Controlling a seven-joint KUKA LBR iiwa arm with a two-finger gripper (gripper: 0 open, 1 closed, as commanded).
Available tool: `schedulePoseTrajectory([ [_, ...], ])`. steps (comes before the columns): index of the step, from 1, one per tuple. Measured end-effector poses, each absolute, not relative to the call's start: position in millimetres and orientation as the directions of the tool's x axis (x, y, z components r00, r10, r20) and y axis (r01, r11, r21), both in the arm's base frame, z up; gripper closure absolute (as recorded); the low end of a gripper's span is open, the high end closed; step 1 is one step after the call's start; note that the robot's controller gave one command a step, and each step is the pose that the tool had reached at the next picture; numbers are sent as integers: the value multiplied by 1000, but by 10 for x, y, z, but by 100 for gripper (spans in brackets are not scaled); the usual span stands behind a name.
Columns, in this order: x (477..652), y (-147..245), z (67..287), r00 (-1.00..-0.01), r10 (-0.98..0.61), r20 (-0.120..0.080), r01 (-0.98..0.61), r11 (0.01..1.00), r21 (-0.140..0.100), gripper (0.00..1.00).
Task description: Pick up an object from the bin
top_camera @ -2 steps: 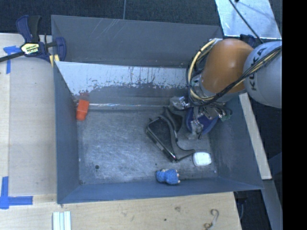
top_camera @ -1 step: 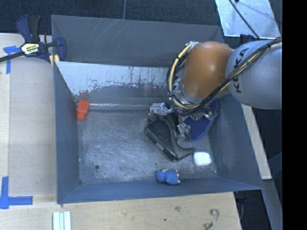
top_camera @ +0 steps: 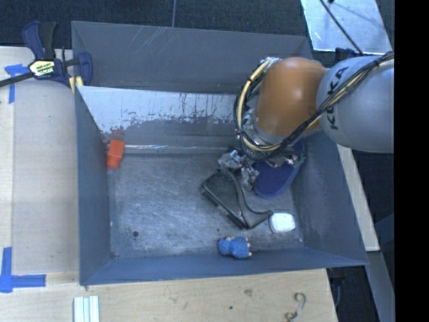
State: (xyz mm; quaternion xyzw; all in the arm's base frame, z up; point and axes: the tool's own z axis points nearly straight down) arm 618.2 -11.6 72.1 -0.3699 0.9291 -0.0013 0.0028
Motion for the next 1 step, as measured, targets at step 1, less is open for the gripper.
schedulePoseTrajectory([
  [1,6076,-178,2231,-478,-878,-6,-878,478,-9,100],
])
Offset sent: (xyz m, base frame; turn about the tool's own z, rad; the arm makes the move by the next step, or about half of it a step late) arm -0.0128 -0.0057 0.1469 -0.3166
